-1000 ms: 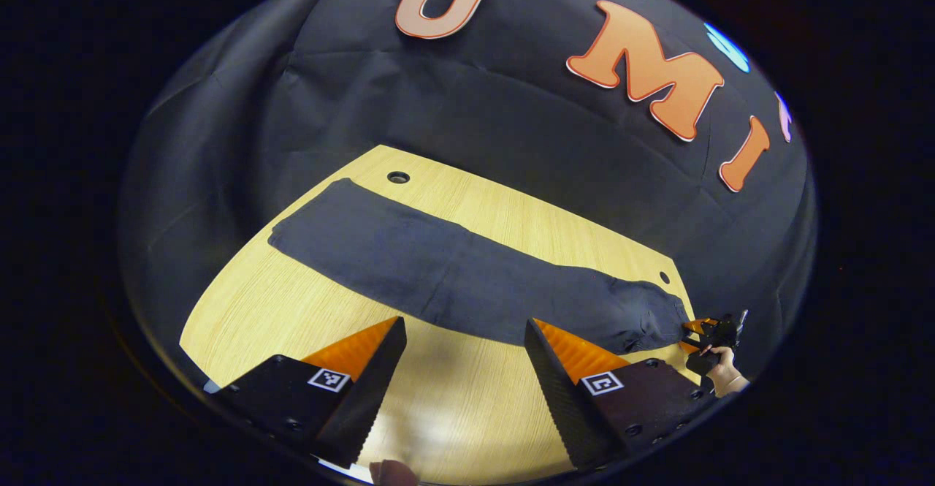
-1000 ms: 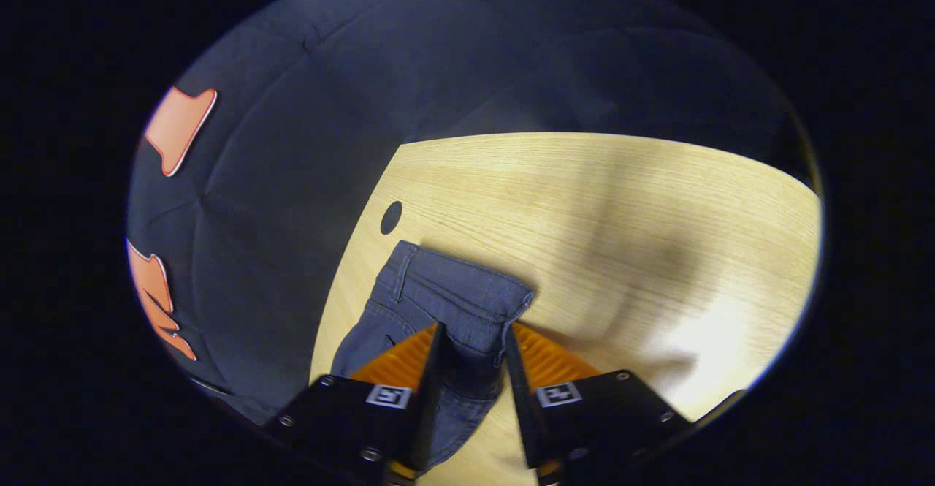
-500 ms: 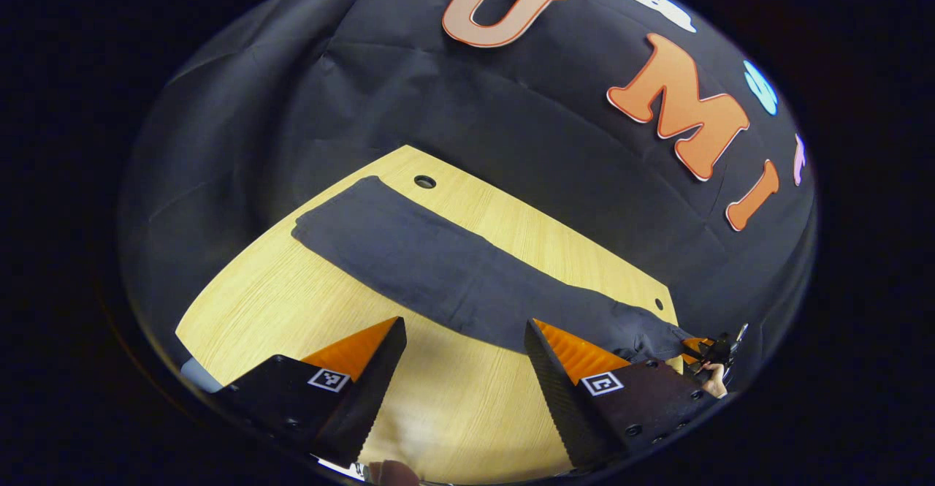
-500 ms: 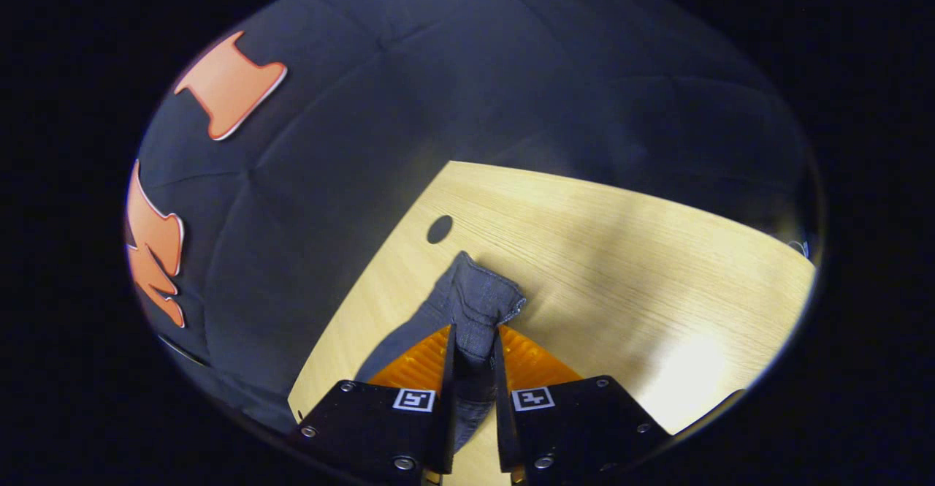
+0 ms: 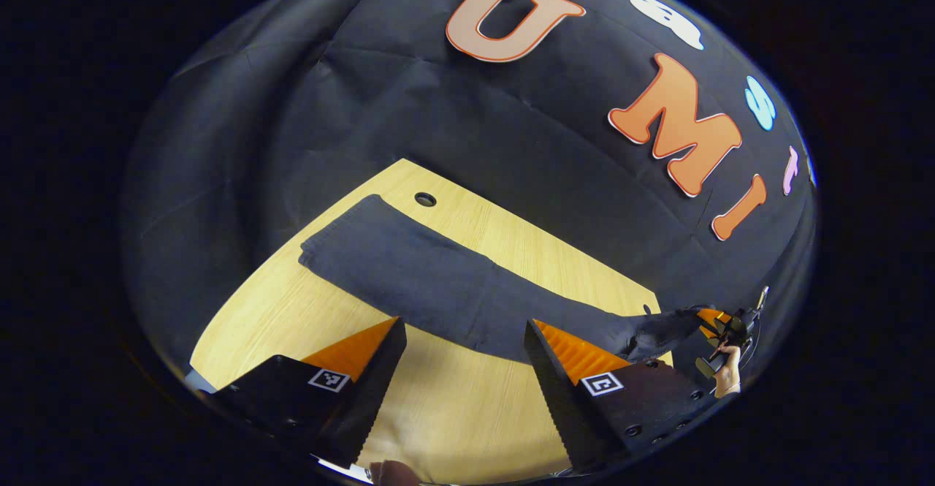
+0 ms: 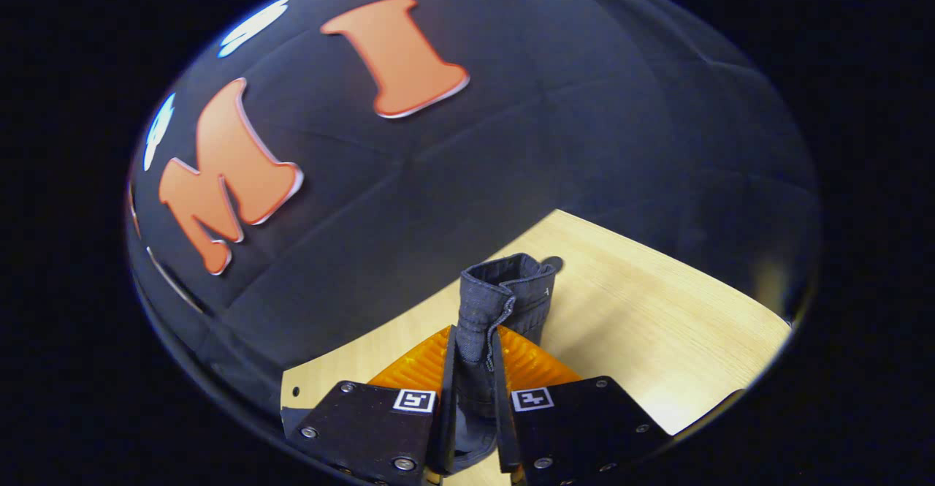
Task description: Grasp the waist and the cuffs of the jeans and fold them to make the two legs overlap; first hold the waist and fold one-third of the jeans toward the cuffs, then hold the cuffs and fold the remaining one-third in the same direction to finish folding.
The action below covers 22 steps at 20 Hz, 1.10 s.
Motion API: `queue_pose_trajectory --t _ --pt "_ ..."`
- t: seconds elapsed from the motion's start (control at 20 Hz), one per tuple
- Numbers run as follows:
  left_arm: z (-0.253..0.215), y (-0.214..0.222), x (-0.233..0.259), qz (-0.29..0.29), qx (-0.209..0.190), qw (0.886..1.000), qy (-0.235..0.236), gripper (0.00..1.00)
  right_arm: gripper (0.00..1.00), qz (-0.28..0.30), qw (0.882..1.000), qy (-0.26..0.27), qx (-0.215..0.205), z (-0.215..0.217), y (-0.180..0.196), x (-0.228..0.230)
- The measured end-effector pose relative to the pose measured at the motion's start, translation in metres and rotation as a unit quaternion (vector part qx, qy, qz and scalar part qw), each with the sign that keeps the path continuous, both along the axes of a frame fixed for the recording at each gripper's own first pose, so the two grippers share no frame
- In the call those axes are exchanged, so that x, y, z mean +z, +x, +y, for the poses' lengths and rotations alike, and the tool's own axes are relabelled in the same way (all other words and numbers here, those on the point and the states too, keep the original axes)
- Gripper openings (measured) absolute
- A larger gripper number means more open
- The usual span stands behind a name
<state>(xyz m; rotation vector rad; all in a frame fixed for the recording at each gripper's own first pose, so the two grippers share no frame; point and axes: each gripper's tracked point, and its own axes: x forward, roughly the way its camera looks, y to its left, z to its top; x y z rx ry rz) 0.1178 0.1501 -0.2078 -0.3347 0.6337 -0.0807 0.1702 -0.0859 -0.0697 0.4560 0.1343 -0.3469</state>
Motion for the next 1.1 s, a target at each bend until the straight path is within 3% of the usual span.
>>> queue_pose_trajectory --t 0.3,0.5,0.65,0.8,1.1 --pt "0.042 0.007 0.009 -0.007 -0.008 1.000 -0.009 0.99 0.24 -0.007 0.994 -0.061 0.095 0.141 0.038 0.025" --pt "0.060 0.009 0.006 0.001 -0.007 1.000 -0.023 0.98 0.24 0.022 0.982 -0.086 0.169 0.237 0.071 -0.014" --pt "0.076 0.011 0.002 -0.001 -0.007 1.000 0.001 0.99 0.24 0.059 0.970 -0.082 0.219 0.297 0.092 -0.073" --pt "0.079 0.012 0.000 0.005 -0.012 1.000 -0.006 0.99 0.23 0.081 0.962 -0.053 0.257 0.330 0.115 -0.120" --pt "0.085 0.018 -0.008 0.016 -0.007 0.999 -0.032 0.99 0.17 0.158 0.949 -0.062 0.264 0.348 0.103 -0.191"
